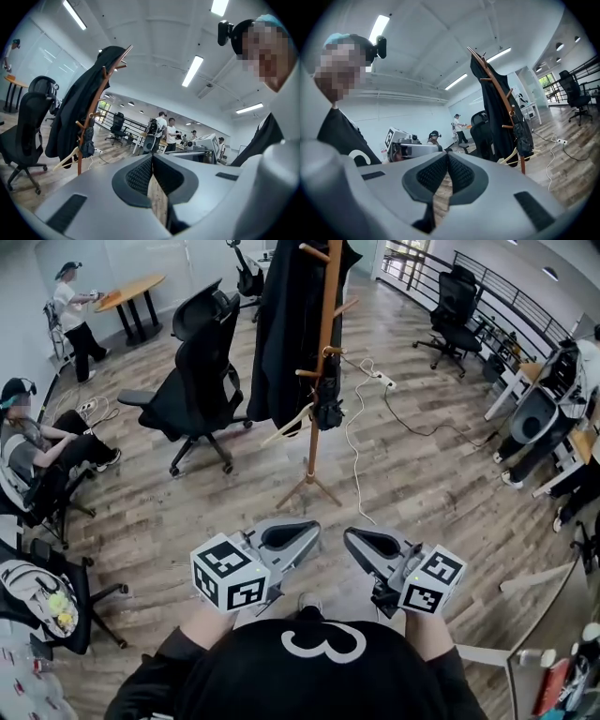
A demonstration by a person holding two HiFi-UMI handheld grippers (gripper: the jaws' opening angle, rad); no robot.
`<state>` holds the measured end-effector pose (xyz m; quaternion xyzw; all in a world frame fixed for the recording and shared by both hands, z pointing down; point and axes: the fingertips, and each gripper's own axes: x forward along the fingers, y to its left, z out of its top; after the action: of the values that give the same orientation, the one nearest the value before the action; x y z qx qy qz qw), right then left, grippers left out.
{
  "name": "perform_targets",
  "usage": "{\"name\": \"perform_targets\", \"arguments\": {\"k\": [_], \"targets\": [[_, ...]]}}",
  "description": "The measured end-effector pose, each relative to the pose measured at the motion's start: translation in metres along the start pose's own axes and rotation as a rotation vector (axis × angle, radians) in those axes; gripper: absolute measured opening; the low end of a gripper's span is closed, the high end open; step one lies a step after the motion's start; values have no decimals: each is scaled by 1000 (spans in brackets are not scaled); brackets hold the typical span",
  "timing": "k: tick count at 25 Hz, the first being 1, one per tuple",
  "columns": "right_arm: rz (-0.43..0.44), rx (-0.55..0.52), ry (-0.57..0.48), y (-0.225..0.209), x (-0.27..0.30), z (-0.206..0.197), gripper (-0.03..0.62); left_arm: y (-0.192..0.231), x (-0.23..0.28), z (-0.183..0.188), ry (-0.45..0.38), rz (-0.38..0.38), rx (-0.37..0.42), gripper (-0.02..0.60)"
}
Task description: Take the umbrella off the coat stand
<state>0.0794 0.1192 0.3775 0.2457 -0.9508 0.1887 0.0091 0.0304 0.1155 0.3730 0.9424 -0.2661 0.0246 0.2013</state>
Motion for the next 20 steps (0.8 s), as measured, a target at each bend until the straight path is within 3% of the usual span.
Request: {"name": "perform_targets", "arguments": {"k": [12, 20], "targets": [[33, 42, 32, -114, 27, 10, 28, 83, 92, 6, 65, 41, -62, 17], [54, 39, 10, -150, 25, 32, 27, 97, 119, 21, 62, 85, -38, 17]]}}
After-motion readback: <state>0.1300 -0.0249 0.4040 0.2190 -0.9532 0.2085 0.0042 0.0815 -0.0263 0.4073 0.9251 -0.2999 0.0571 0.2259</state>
